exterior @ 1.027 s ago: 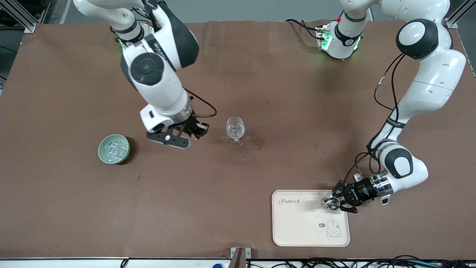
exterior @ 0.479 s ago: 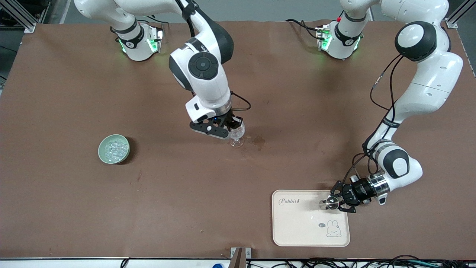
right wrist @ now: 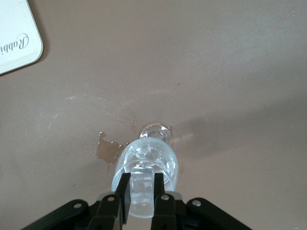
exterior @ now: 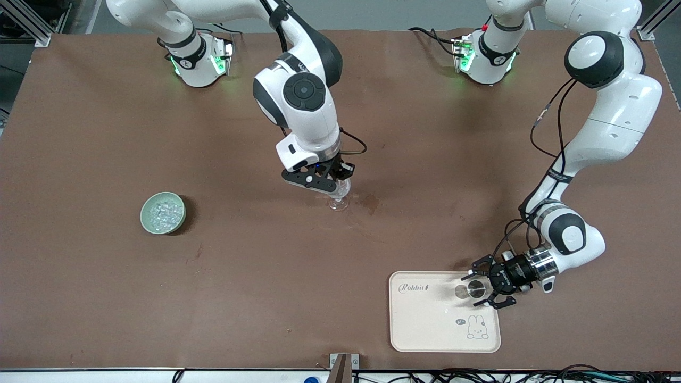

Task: Pour wine and add ice with both arms

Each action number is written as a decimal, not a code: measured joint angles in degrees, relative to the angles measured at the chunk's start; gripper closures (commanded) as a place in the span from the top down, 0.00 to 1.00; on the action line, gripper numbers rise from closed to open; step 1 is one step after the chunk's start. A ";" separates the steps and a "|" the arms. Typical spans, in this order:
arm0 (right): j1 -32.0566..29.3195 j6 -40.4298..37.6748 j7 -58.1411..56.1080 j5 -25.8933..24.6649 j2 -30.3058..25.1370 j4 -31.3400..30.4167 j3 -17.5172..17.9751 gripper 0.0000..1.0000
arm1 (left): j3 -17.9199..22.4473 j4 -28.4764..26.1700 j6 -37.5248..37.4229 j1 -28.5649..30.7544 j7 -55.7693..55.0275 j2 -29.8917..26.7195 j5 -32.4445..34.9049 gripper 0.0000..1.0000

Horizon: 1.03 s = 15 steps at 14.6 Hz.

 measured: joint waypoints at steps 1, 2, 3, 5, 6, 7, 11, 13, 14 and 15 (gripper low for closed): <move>0.19 0.00 0.00 0.00 0.19 0.01 0.00 0.06 | 0.03 0.26 0.01 0.13 0.38 -0.15 0.47 1.00; 0.43 0.00 0.00 0.00 0.40 0.02 -0.01 0.08 | 0.10 0.51 0.01 0.37 0.55 -0.59 1.98 1.00; 0.71 0.00 0.01 0.00 0.61 0.04 -0.01 0.16 | 0.21 0.54 0.01 0.83 0.54 -1.29 4.56 1.00; 1.10 0.01 0.06 0.00 0.87 0.07 0.00 0.80 | 0.30 -0.02 -0.58 2.53 0.27 -3.33 11.29 1.00; 1.17 0.01 0.10 -0.01 0.93 0.08 0.00 1.00 | 0.31 -0.45 -1.91 3.54 0.17 -4.57 15.07 1.00; 1.18 0.01 0.11 -0.01 0.96 0.09 -0.02 1.00 | 0.33 -0.72 -3.95 4.60 -0.05 -5.95 19.81 1.00; 1.18 0.01 0.11 -0.02 1.00 0.16 -0.23 1.00 | 0.32 -0.88 -13.06 7.66 -1.30 -11.96 37.05 1.00; 1.17 0.00 0.11 -0.03 1.00 0.28 -0.49 1.00 | 0.26 -0.90 -16.70 7.82 -1.37 -15.11 43.84 1.00; 1.15 -0.02 0.11 -0.03 1.00 0.48 -0.69 1.00 | 0.17 -0.91 -18.59 7.71 -1.36 -16.78 46.41 1.00; 1.10 -0.05 0.10 -0.04 0.99 0.76 -0.89 1.00 | 0.07 -0.90 -20.59 7.58 -1.30 -18.53 48.42 1.00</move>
